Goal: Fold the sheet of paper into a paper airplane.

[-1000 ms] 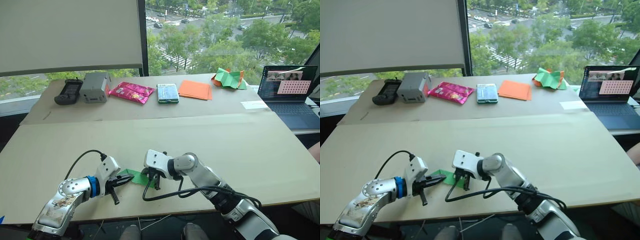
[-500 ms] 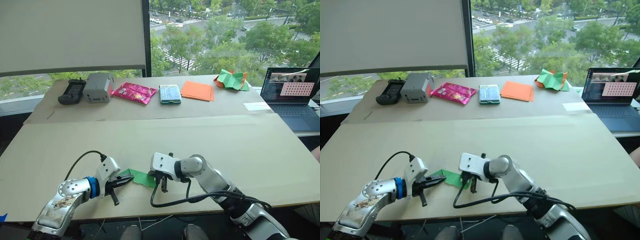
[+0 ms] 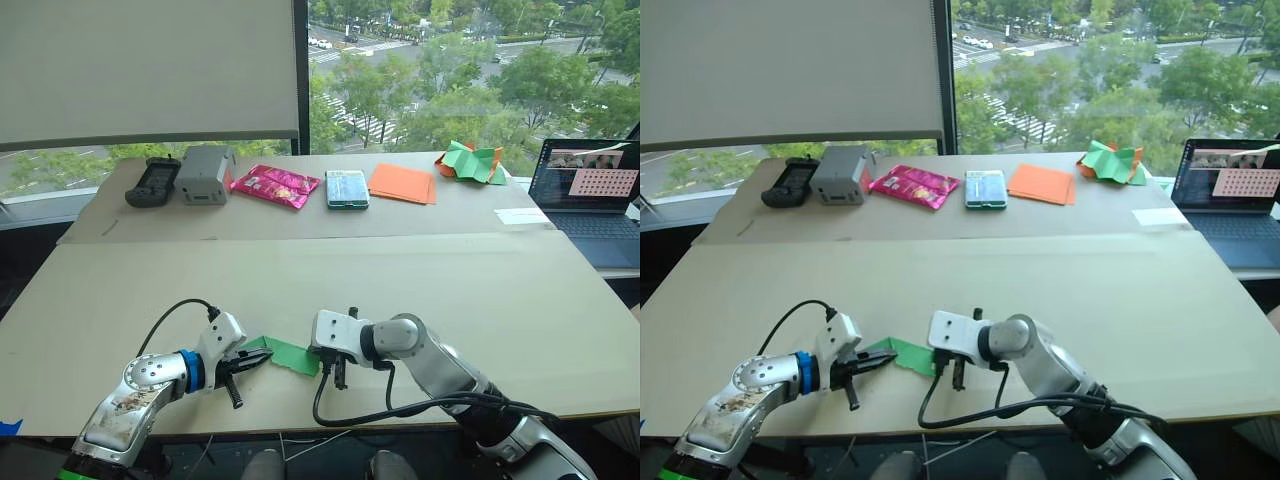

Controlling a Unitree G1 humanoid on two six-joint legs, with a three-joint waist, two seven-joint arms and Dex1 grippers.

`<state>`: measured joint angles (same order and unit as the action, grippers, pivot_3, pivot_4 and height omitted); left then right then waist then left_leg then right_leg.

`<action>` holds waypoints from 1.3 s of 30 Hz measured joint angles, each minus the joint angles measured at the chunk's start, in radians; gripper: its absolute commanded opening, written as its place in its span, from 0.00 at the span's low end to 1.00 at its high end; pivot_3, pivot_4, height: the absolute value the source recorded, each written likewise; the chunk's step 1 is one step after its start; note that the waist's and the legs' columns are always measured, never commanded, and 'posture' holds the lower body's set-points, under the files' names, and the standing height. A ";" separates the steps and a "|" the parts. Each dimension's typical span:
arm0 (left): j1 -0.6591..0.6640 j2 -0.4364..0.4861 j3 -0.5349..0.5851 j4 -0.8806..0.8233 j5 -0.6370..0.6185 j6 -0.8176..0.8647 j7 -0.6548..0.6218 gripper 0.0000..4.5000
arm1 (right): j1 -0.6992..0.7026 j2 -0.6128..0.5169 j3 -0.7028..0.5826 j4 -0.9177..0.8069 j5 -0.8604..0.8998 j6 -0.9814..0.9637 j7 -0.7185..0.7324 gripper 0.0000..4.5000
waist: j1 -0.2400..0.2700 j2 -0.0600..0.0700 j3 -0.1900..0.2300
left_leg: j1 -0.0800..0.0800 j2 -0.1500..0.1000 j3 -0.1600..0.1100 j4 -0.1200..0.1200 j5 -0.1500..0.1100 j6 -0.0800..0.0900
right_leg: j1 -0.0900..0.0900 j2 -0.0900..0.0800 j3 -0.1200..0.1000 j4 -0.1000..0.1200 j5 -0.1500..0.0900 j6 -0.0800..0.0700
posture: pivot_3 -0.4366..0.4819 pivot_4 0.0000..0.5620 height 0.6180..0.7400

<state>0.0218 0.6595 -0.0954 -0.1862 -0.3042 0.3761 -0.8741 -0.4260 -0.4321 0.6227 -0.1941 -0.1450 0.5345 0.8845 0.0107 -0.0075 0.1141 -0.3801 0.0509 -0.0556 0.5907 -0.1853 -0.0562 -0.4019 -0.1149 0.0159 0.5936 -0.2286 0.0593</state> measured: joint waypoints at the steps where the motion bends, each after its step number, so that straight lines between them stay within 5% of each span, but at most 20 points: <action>1: -0.001 0.000 -0.003 0.003 0.001 -0.003 0.000 0.00 | 0.004 -0.007 0.000 -0.010 0.000 0.004 0.000 0.02 | 0.002 0.000 0.000 | 0.000 0.000 0.000 0.000 0.000 0.000 | 0.000 0.000 0.000 0.000 0.000 0.000 | 0.48 0.27 0.72; 23: -0.015 0.000 -0.028 0.022 0.001 -0.028 -0.002 0.00 | 0.065 -0.175 -0.045 -0.216 0.028 0.145 0.029 0.02 | 0.006 -0.006 0.003 | -0.004 -0.003 0.003 0.001 -0.001 -0.002 | 0.000 -0.010 -0.005 -0.005 -0.004 0.004 | 0.48 0.27 0.72; 30: -0.013 0.001 -0.018 0.017 0.001 -0.030 -0.004 0.00 | 0.042 -0.005 -0.201 -0.233 0.202 0.187 0.009 0.02 | -0.004 -0.001 0.013 | -0.005 -0.002 0.003 0.000 -0.001 -0.002 | -0.003 -0.009 -0.008 -0.007 -0.004 0.004 | 0.48 0.27 0.72; 39: -0.030 0.009 -0.010 0.012 0.001 -0.023 -0.011 0.00 | 0.024 0.078 -0.074 -0.038 0.197 0.140 -0.018 0.02 | -0.003 -0.002 0.013 | -0.005 -0.002 0.003 0.000 -0.001 -0.001 | -0.003 -0.009 -0.008 -0.005 -0.004 0.004 | 0.48 0.27 0.72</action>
<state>-0.0082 0.6689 -0.1056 -0.1741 -0.3035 0.3533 -0.8848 -0.4024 -0.3537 0.5487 -0.2316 0.0524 0.6741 0.8663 0.0081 -0.0094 0.1267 -0.3854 0.0489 -0.0523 0.5910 -0.1862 -0.0577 -0.4050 -0.1244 0.0078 0.5882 -0.2325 0.0638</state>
